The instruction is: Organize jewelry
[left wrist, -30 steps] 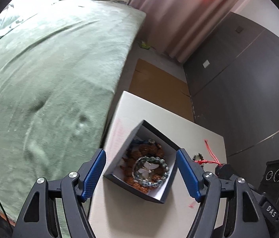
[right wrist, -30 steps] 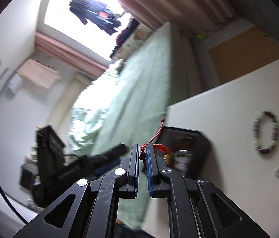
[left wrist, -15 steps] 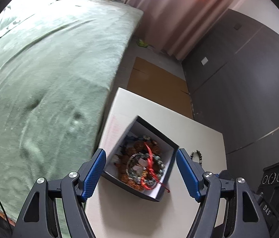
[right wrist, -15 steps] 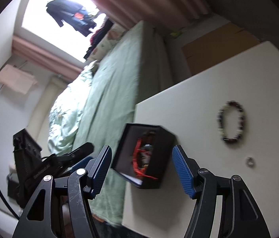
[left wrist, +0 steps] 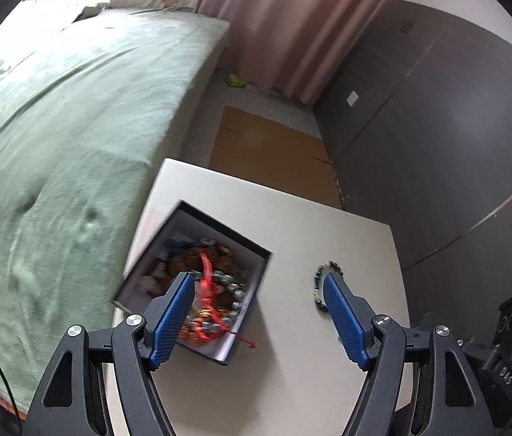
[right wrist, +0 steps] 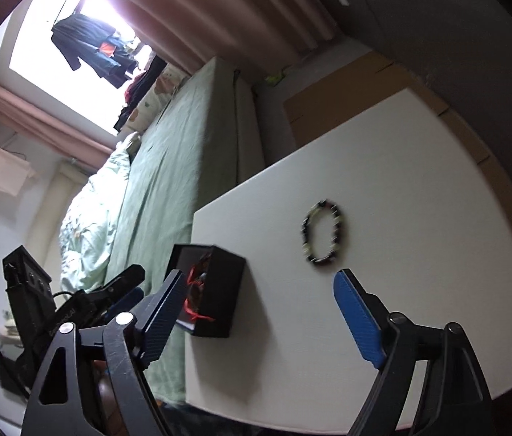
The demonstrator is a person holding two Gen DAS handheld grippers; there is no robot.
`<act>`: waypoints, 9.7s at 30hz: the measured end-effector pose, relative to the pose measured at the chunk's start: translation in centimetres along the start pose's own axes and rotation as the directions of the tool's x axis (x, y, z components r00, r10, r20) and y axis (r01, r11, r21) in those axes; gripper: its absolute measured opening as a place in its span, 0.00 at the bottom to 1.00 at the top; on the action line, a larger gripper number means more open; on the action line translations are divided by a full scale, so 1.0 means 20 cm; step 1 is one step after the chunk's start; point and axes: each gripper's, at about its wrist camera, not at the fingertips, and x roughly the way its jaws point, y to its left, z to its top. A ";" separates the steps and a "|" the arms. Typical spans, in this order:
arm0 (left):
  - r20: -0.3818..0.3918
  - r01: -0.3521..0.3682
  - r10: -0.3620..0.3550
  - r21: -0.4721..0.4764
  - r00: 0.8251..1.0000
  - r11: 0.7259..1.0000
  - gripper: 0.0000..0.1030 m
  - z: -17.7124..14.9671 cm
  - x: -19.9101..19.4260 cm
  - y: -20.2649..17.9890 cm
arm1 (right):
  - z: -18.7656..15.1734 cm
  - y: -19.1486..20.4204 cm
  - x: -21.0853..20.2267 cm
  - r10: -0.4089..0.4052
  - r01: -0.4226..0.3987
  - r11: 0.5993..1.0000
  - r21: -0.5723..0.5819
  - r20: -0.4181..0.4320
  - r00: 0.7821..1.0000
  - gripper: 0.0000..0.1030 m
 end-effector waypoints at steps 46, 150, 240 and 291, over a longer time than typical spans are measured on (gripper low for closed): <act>-0.255 -0.112 0.217 0.371 0.942 0.922 0.22 -0.20 0.89 -0.74 | 0.21 -0.61 -0.26 -0.097 0.089 0.945 0.314 0.011 0.995 0.93; -0.024 0.017 -0.023 -0.219 0.999 0.976 0.64 0.13 -0.11 0.51 | -0.19 0.56 0.31 0.106 -0.134 0.963 -0.236 -0.129 0.986 0.14; 0.326 -0.162 0.075 0.248 0.942 0.955 1.00 -0.41 -0.49 -0.17 | -0.42 0.18 -0.56 -0.255 0.299 0.925 -0.234 0.203 0.945 1.00; 0.319 -0.155 0.068 0.254 0.945 0.955 1.00 -0.41 -0.48 -0.18 | -0.40 0.16 -0.56 -0.295 0.332 0.915 -0.227 0.185 0.938 1.00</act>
